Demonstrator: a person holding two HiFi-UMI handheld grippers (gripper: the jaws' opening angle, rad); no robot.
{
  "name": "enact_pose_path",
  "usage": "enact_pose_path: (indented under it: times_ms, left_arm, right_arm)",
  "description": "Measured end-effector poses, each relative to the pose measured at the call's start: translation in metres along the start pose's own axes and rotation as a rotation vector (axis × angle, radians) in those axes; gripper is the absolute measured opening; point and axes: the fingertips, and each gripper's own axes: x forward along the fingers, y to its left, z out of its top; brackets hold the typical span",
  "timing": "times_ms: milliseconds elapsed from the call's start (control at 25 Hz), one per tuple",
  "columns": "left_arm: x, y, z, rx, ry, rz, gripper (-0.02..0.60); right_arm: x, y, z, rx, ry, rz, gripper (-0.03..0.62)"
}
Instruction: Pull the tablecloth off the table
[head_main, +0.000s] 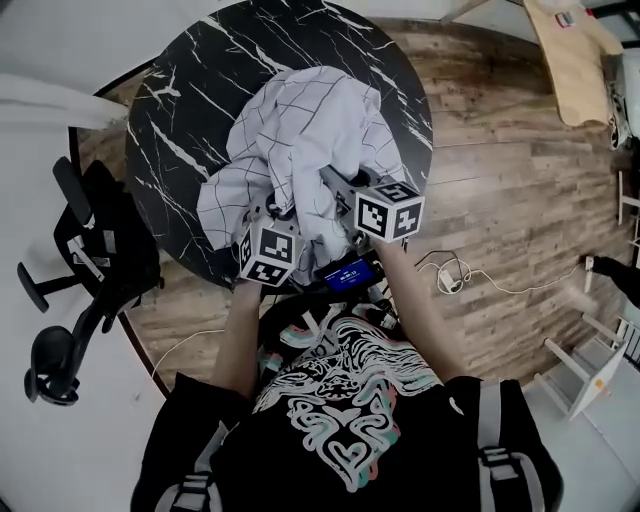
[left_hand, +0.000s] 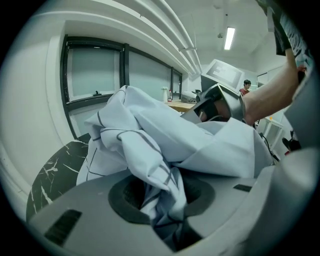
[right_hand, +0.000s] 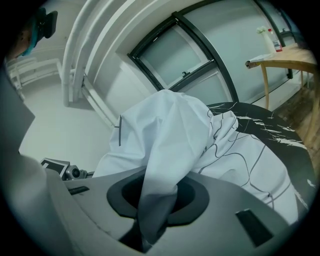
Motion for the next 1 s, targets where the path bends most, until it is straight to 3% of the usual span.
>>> enact_pose_path:
  times_ms: [1000]
  left_arm:
    - [-0.046,-0.006,0.058,0.102,-0.138,0.105,0.127]
  right_arm:
    - [-0.047,0.050,0.050,-0.132,-0.215,0.025,0.092]
